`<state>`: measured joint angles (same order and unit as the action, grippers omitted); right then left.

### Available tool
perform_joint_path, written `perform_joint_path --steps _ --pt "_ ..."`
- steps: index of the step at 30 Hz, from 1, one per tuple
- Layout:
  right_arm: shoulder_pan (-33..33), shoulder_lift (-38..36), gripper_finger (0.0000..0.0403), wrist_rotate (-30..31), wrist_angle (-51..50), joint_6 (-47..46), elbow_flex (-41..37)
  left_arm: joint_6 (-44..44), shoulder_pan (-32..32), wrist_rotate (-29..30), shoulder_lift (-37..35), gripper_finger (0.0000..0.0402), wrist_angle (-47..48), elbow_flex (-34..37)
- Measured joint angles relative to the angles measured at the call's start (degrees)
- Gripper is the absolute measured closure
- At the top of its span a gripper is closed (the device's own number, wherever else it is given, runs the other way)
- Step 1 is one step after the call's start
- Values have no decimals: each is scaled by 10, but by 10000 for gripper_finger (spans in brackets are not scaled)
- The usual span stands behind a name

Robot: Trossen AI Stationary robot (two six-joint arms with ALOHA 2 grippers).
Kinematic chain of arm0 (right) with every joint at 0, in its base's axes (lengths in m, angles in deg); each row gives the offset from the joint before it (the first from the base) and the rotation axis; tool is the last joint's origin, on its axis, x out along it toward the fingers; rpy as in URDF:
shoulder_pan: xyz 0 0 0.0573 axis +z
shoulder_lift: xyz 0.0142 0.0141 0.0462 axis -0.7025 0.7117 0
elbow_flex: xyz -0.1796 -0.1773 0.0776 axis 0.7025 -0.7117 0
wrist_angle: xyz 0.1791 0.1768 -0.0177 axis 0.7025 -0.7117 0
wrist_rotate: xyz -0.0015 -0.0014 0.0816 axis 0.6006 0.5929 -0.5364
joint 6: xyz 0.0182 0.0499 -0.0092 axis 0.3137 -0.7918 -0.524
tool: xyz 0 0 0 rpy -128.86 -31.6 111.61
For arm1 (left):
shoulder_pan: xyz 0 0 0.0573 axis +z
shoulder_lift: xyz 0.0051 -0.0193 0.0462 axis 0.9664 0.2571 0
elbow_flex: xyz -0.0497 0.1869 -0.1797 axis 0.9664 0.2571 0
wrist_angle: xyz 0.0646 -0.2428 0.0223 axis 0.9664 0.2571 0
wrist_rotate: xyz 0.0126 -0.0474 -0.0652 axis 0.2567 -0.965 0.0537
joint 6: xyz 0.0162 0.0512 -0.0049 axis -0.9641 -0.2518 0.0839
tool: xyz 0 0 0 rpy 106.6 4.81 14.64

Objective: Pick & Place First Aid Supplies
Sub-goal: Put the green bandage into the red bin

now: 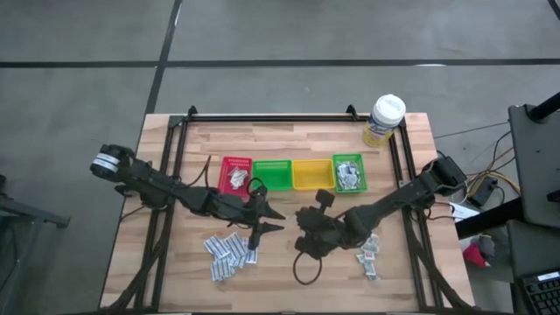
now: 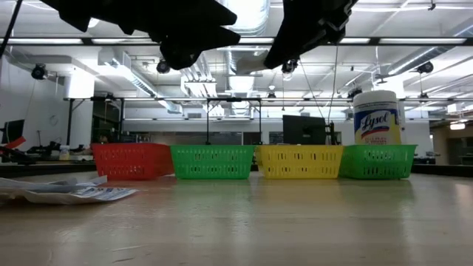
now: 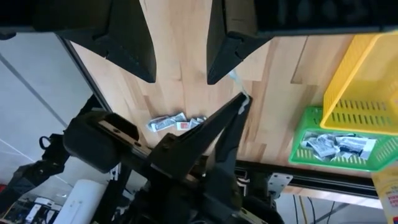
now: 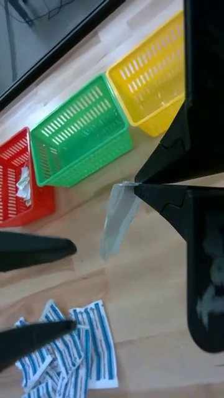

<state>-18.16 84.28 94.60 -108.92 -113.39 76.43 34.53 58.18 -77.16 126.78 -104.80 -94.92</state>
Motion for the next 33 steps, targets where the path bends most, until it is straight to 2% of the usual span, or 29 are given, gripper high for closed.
perform_joint_path --steps 11,26,33 --pt "-8 0 394 -5 25 -1 0 38 4 9 18 266 3 -1" --pt "-14 1 394 -28 29 -6 0 47 15 11 18 266 20 -1" --pt "-14 1 394 -55 29 -22 0 47 21 47 18 266 47 -1"
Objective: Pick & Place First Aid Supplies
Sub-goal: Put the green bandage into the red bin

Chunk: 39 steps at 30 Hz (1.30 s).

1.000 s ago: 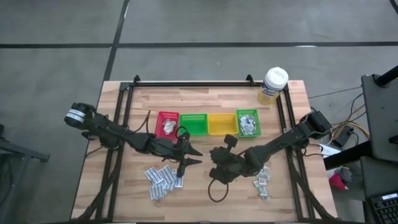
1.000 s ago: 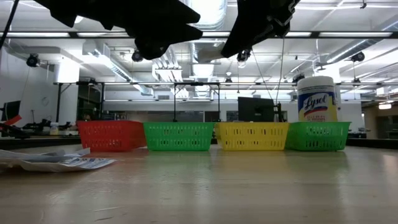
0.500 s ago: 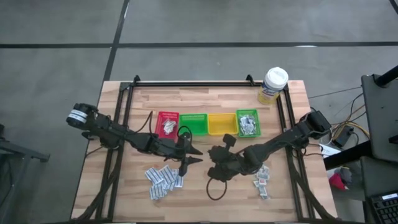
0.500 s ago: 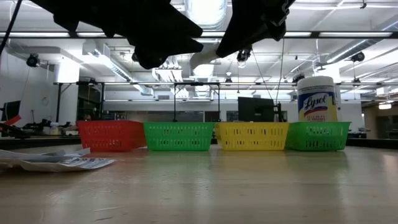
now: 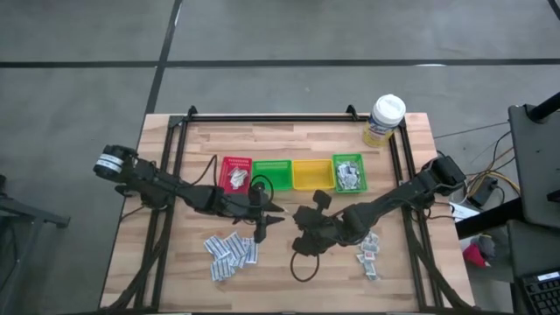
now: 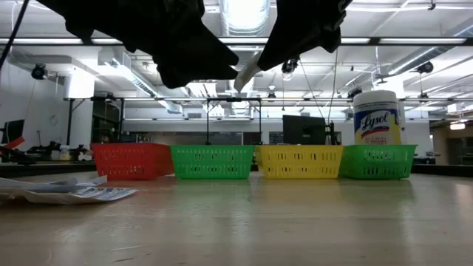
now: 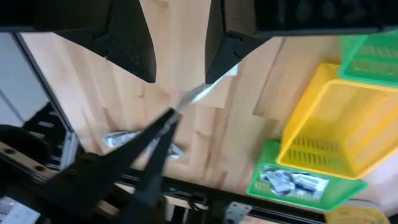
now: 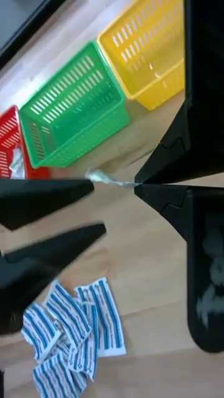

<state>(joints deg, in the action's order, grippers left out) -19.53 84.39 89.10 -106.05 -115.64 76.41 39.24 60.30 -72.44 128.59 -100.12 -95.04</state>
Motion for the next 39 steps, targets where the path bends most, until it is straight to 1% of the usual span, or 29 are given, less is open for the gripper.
perform_joint_path --steps 8,16,20,24,28,33,39 --pt "0 0 394 -4 -1 -11 0 -6 3 4 0 266 0 0" --pt "0 0 394 -18 -3 -13 0 -48 3 5 -2 266 -4 -12" --pt "0 12 394 -19 -4 -13 0 -63 3 5 -2 266 -4 -21" --pt "-3 29 394 -24 -1 -18 0 -57 5 2 -1 266 6 -23" --pt "-9 44 394 -37 -1 -18 2 -33 4 -6 -1 266 40 -23" --pt "-14 54 394 -37 0 5 30 -4 4 -9 0 266 71 -23" --pt "-18 54 394 -37 -4 26 56 1 4 -9 0 266 79 -23"
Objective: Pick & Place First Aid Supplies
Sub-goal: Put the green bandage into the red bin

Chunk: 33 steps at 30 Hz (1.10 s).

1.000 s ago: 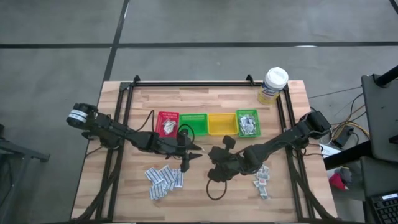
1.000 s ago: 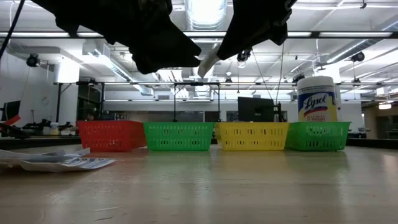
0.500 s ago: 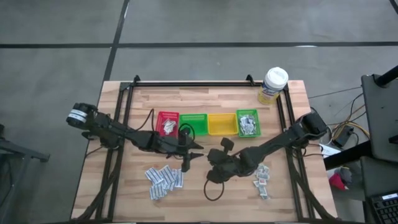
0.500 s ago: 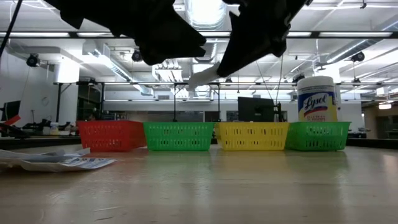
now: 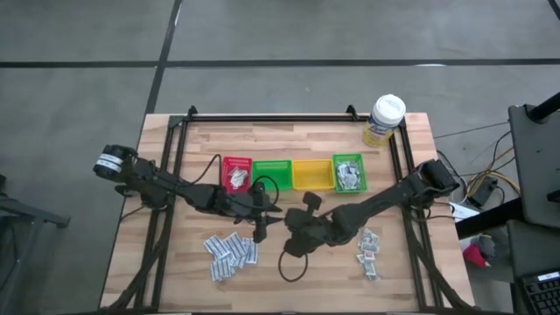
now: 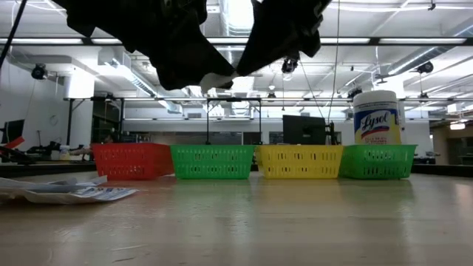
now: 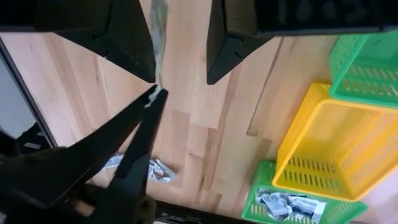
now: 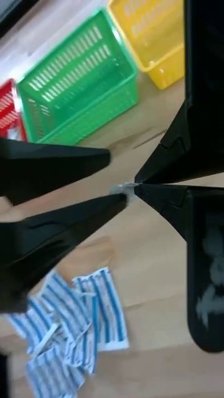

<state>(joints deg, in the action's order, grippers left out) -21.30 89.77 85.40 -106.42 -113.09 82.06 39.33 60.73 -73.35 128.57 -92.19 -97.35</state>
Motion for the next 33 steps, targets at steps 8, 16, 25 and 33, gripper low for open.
perform_joint_path --steps 8,16,25,33 --pt "0 0 394 -4 1 11 9 4 0 0 0 266 2 0" --pt "0 0 394 -9 0 11 9 20 0 -4 0 323 26 1" --pt "0 0 394 -14 0 11 9 21 0 -19 0 400 26 1" --pt "0 0 394 -52 0 52 9 28 0 -21 0 401 45 1"
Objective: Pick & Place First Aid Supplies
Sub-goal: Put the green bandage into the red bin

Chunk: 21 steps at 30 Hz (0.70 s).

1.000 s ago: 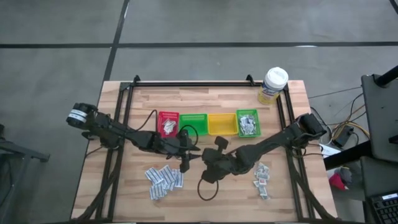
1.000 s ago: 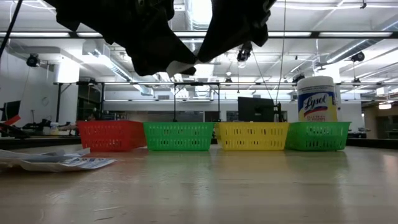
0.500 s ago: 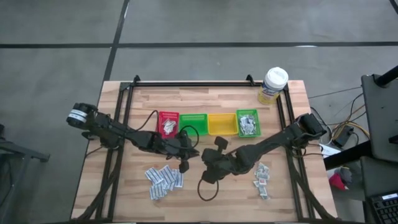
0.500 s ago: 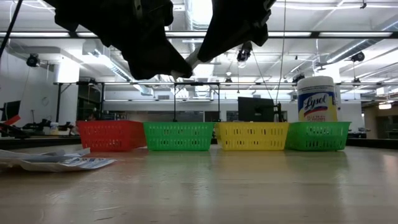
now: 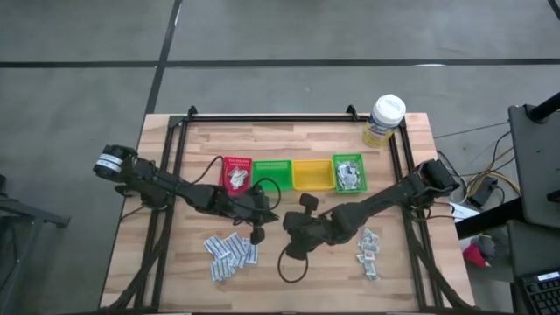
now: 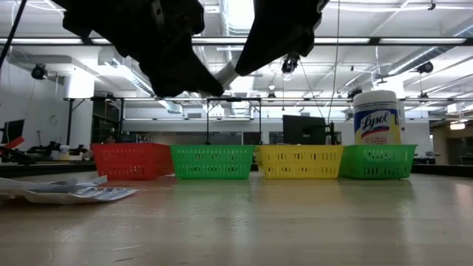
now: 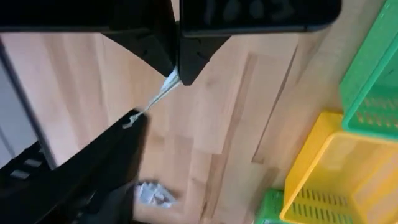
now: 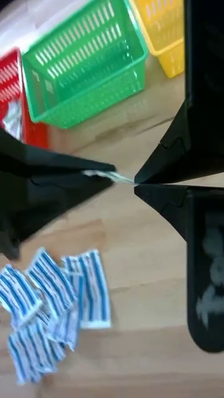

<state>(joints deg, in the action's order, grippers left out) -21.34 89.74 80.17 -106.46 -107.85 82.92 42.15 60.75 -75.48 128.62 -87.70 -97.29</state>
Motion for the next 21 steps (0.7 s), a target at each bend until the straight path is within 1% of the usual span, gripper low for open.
perform_joint_path --steps 3,7,10,15,18,21 --pt "1 0 394 -8 -1 4 0 5 0 7 0 401 27 0" --pt "1 0 394 -16 -14 3 0 29 0 41 -2 401 78 0" --pt "1 0 394 -17 -45 2 -1 52 2 87 -6 401 134 0" --pt "10 0 394 -17 -113 -15 -2 109 13 194 -34 401 246 0" --pt "17 0 394 -17 -148 -36 -7 152 28 229 -58 401 315 0" --pt "25 0 394 -17 -168 -54 -18 195 50 246 -85 401 370 0"
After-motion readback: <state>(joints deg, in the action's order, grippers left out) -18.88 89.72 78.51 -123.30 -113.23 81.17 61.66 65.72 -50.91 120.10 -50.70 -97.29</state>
